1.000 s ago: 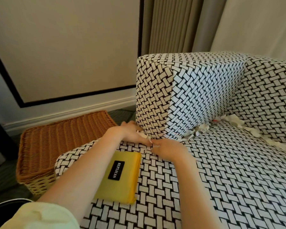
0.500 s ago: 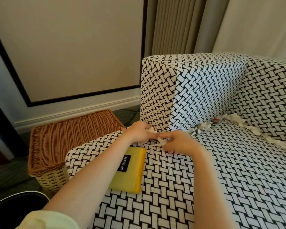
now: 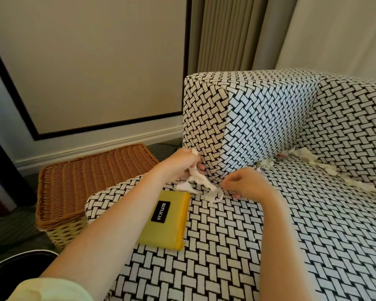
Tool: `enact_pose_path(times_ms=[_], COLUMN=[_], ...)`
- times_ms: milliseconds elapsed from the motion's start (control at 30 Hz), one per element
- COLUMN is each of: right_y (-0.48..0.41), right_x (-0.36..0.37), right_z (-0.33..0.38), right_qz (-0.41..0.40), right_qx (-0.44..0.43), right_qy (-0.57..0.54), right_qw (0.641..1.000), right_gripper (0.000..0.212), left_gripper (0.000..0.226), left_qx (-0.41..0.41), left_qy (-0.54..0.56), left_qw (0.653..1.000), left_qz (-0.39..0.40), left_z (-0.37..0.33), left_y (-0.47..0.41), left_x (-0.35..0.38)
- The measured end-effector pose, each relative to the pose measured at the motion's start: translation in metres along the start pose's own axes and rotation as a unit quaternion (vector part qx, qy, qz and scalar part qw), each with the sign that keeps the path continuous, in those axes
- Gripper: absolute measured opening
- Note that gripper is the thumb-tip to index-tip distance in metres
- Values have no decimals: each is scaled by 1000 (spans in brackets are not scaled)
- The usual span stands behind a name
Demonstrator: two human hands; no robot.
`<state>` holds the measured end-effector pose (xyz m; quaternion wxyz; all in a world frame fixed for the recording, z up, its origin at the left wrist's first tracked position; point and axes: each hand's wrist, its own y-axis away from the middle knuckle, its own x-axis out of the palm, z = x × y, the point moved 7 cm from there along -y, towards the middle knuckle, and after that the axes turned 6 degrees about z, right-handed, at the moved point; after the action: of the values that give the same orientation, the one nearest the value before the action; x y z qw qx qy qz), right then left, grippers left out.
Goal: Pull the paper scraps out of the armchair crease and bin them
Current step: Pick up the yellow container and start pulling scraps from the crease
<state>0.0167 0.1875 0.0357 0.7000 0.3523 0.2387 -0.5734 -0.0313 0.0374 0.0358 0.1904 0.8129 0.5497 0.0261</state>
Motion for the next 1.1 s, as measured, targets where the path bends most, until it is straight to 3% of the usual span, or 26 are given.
enact_pose_path(times_ms=[133,233,333,400,500,600,733,833,1000,1100], right_y=[2,2,-5,-8,-9,-11,-12,-17,-18,-12], right_x=[-9,2,10,12,12,11,7,3,-7,-14], right_z=[-13,-14,-11,-10,-11,-16,-21,-27,-32,-33], right_qz=[-11,11,-37,-91,-149,-184,-200,-198,-142,-137], right_qx=[70,126,144,159,182,198,206,191,158,142], right_qy=[6,60,98,102,99,106,121,89,65,25], right_qw=[997,990,984,978,967,957,950,957,975,980], right_gripper=[31,53,39,33,29,15,16,19,20,19], left_gripper=[27,54,48,72,102,112,98,90,55,46], left_qx=[-7,-15,-61,-122,-149,-141,-158,-174,-127,-116], left_qy=[-92,-184,-259,-344,-453,-506,-522,-482,-454,-436], left_qw=[995,983,963,927,877,851,838,857,879,889], left_qz=[-33,-24,49,85,53,10,38,61,69,75], left_z=[0,0,5,14,16,15,14,20,14,13], left_y=[-3,-3,0,4,10,13,18,15,13,12], left_x=[0,-1,3,3,0,-2,-1,1,14,24])
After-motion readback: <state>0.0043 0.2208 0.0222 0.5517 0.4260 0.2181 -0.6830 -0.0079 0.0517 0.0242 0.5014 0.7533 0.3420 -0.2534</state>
